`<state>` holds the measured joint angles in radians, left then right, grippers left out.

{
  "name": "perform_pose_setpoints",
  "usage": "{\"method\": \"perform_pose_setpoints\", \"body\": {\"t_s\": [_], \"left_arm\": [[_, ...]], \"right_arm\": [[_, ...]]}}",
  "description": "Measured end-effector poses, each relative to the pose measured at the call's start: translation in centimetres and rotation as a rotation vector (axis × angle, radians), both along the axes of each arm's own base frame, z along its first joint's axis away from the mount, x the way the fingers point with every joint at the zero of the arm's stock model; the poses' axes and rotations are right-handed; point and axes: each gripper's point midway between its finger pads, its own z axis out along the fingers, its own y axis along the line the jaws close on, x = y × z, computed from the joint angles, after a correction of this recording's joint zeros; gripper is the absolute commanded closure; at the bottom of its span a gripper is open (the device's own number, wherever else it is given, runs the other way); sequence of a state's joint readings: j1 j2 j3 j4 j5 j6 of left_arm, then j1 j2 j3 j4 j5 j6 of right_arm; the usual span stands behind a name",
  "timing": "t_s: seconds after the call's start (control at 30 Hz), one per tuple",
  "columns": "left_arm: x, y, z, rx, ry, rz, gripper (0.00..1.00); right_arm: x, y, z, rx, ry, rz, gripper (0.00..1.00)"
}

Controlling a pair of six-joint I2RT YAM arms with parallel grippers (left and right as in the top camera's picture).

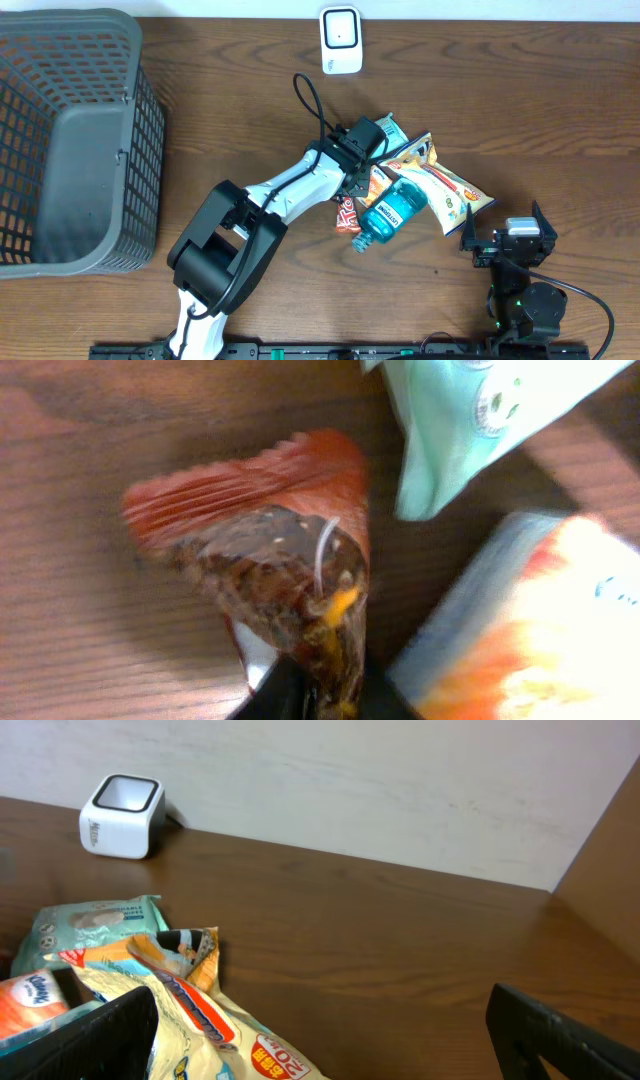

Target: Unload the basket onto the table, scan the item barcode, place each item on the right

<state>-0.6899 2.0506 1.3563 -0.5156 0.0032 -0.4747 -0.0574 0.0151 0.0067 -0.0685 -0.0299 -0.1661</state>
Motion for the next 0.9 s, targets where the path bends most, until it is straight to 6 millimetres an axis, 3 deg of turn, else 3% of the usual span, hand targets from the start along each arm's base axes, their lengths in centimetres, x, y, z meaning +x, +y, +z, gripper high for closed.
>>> {"method": "perform_pose_setpoints", "body": {"t_s": [0.03, 0.07, 0.1, 0.23, 0.33, 0.43, 0.5, 0.53, 0.57, 0.63, 0.73, 0.9], "left_arm": [[-0.1, 0.3, 0.0, 0.014, 0.005, -0.001, 0.35], [-0.3, 0.8, 0.0, 0.032, 0.01, 0.003, 0.19], [-0.4, 1.4, 0.0, 0.058, 0.018, 0.01, 0.1], [-0.3, 4.2, 0.8, 0.143, 0.016, 0.049, 0.05], [1.3, 5.5, 4.1, 0.147, -0.079, 0.09, 0.04], [3.7, 6.1, 10.7, 0.088, -0.271, 0.125, 0.04], [5.3, 6.3, 16.0, 0.026, -0.427, 0.138, 0.04], [6.1, 6.6, 20.0, -0.02, -0.537, 0.148, 0.04], [6.3, 6.8, 21.5, -0.035, -0.574, 0.151, 0.04], [6.9, 7.1, 26.9, -0.109, -0.728, 0.167, 0.04], [6.7, 7.9, 35.0, -0.225, -0.955, 0.189, 0.04], [3.3, 10.3, 47.9, -0.354, -1.334, 0.188, 0.04]], "right_arm": [[0.0, 0.0, 0.0, 0.0, 0.0, 0.0, 0.01], [0.0, 0.0, 0.0, 0.0, 0.0, 0.0, 0.01], [0.0, 0.0, 0.0, 0.0, 0.0, 0.0, 0.01], [0.0, 0.0, 0.0, 0.0, 0.0, 0.0, 0.01], [0.0, 0.0, 0.0, 0.0, 0.0, 0.0, 0.01], [0.0, 0.0, 0.0, 0.0, 0.0, 0.0, 0.01], [0.0, 0.0, 0.0, 0.0, 0.0, 0.0, 0.01], [0.0, 0.0, 0.0, 0.0, 0.0, 0.0, 0.01], [0.0, 0.0, 0.0, 0.0, 0.0, 0.0, 0.01], [0.0, 0.0, 0.0, 0.0, 0.0, 0.0, 0.01], [0.0, 0.0, 0.0, 0.0, 0.001, 0.0, 0.01], [0.0, 0.0, 0.0, 0.0, 0.001, 0.0, 0.01]]}}
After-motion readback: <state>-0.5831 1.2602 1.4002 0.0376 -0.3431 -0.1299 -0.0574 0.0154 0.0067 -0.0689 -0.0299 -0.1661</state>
